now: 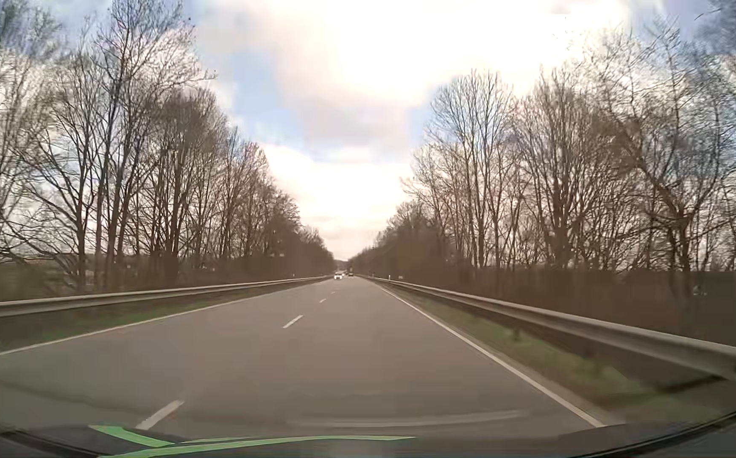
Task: Follow the waypoints while adhering to traffic rules and regulations
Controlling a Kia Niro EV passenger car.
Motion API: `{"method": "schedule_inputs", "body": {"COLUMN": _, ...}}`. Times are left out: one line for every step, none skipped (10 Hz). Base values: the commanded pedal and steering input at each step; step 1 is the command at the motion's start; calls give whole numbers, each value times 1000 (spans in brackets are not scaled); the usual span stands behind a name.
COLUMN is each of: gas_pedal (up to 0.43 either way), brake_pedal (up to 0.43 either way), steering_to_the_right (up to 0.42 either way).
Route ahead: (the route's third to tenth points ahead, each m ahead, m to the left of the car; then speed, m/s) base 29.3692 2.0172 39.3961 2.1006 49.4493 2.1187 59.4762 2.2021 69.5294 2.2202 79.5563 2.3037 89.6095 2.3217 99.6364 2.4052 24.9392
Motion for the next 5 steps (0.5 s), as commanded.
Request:
{"method": "schedule_inputs", "body": {"gas_pedal": 220, "brake_pedal": 0, "steering_to_the_right": 0}}
{"method": "schedule_inputs", "body": {"gas_pedal": 220, "brake_pedal": 0, "steering_to_the_right": 0}}
{"method": "schedule_inputs", "body": {"gas_pedal": 220, "brake_pedal": 0, "steering_to_the_right": 0}}
{"method": "schedule_inputs", "body": {"gas_pedal": 220, "brake_pedal": 0, "steering_to_the_right": 1}}
{"method": "schedule_inputs", "body": {"gas_pedal": 220, "brake_pedal": 0, "steering_to_the_right": 1}}
